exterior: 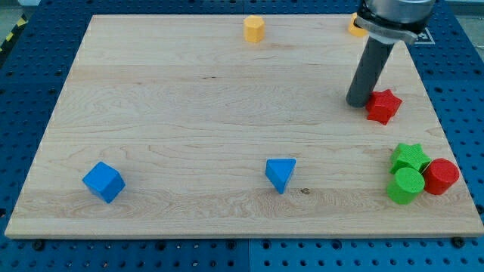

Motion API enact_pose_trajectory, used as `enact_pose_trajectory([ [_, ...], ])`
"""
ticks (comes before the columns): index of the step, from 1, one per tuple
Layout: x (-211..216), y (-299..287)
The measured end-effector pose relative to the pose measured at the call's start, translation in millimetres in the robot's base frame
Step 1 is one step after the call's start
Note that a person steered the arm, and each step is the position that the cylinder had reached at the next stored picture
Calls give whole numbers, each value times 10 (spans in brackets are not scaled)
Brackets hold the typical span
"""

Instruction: Place the red star into the red circle

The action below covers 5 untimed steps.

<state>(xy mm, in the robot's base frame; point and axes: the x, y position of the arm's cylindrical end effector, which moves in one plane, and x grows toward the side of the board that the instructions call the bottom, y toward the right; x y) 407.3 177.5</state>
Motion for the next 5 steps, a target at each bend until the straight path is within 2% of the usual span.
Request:
enact_pose_trajectory([
  [1, -103, 261],
  [3, 415, 1027],
  [4, 369, 1118],
  [5, 122, 923],
])
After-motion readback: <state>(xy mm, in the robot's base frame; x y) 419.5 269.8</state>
